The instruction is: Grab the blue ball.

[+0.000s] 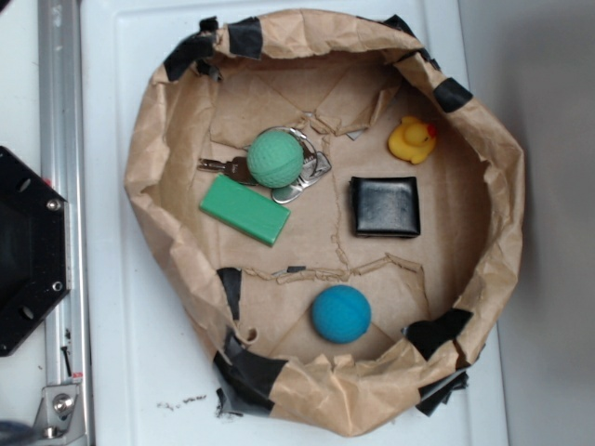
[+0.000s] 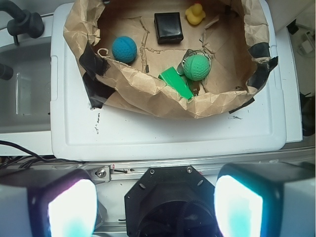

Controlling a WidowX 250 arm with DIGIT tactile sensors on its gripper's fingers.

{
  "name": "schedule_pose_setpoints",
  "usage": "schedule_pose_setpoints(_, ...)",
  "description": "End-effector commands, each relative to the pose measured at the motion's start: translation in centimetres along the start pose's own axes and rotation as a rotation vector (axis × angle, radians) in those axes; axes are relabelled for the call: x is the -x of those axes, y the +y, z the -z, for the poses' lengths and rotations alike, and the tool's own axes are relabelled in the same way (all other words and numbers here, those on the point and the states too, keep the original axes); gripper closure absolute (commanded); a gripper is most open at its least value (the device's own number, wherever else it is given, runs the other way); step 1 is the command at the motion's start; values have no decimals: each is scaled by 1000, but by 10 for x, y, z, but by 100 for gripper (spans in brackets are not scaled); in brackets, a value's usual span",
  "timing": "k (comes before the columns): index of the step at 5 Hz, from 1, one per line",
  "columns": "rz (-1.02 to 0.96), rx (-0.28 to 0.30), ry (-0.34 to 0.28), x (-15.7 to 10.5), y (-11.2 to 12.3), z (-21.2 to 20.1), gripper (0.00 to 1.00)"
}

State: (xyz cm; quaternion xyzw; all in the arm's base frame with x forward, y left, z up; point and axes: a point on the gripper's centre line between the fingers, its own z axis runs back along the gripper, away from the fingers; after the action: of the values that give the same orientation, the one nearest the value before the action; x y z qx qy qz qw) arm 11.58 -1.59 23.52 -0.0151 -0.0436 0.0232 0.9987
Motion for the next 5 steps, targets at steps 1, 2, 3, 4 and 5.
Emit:
schedule_pose_setpoints(1, 0, 0, 0, 0, 0, 0, 0)
schedule_pose_setpoints(2, -235, -212, -36, -35, 14, 33, 0)
schedule_pose_setpoints(3, -469, -351, -8, -67, 20, 48, 0)
schedule_pose_setpoints(4, -734, -115, -7, -100, 22, 63, 0)
schedule_pose_setpoints(5, -992, -1, 15, -126, 34, 85, 0)
